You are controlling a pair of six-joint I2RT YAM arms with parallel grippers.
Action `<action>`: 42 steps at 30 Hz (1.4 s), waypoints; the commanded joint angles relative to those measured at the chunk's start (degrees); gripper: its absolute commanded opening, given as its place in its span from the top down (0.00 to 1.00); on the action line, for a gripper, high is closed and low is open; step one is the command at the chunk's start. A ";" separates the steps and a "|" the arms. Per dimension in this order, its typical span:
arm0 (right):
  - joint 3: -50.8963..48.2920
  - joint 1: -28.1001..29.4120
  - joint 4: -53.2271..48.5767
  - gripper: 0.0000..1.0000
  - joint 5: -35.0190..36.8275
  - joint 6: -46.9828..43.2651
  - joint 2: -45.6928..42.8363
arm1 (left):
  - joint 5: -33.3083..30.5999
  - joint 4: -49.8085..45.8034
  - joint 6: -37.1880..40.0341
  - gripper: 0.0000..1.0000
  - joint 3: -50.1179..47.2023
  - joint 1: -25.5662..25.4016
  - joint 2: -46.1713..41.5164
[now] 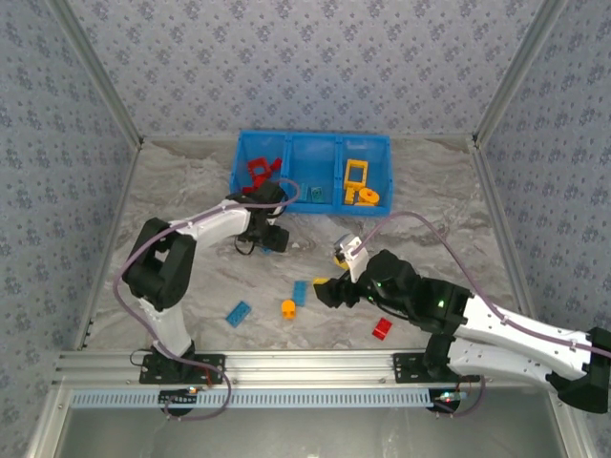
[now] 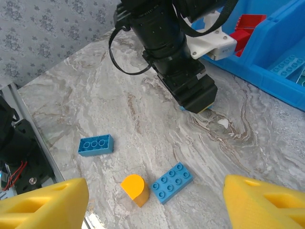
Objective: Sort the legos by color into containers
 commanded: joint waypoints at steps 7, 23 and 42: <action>0.86 0.73 -2.29 0.23 3.99 1.72 0.80 | 3.18 2.42 1.49 0.41 1.59 0.03 3.73; 1.35 0.28 -3.53 0.24 4.79 1.69 0.31 | 1.72 3.53 0.97 0.51 0.95 -0.77 4.85; 6.89 -4.55 -5.75 0.26 16.17 1.16 -1.11 | 1.18 -1.90 -5.85 0.79 19.97 -7.13 0.62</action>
